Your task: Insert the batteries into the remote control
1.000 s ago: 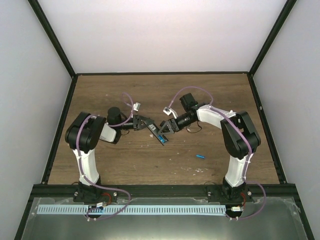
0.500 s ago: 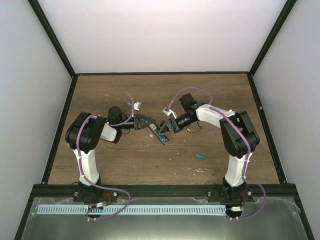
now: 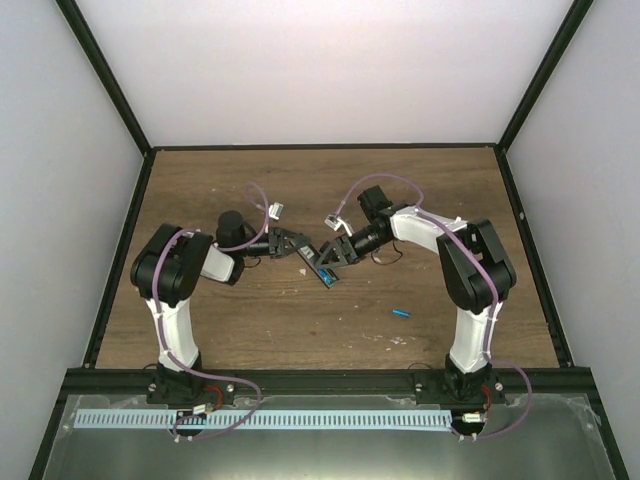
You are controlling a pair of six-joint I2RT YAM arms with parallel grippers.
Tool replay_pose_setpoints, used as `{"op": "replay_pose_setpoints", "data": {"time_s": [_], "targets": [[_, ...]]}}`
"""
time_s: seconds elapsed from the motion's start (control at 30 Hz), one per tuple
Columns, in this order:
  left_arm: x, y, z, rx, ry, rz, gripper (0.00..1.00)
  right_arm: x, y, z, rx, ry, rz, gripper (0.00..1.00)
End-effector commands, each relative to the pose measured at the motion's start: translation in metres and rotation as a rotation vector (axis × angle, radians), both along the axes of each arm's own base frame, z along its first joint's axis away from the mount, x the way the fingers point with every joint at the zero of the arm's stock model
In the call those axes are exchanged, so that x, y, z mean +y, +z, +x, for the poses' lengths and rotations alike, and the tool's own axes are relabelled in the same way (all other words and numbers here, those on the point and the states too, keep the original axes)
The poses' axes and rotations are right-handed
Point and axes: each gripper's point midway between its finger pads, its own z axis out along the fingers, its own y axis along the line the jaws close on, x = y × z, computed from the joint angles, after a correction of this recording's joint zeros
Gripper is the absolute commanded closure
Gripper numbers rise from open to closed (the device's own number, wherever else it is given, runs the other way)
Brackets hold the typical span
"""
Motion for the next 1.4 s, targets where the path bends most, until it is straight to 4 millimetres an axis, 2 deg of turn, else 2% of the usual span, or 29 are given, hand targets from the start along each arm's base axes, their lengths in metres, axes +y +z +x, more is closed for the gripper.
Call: {"op": "replay_pose_setpoints", "data": {"time_s": [0.0, 0.67, 1.37], "targets": [[-0.003, 0.019, 0.003, -0.090, 0.000, -0.009, 1.00, 0.007, 0.010, 0.005, 0.008, 0.010, 0.037, 0.53], [-0.006, 0.024, 0.004, -0.127, 0.008, 0.006, 1.00, 0.011, 0.007, -0.001, 0.051, 0.019, 0.044, 0.71], [-0.006, 0.036, 0.011, -0.148, 0.033, -0.016, 1.00, 0.010, -0.003, -0.018, 0.069, 0.045, 0.046, 0.76]]}}
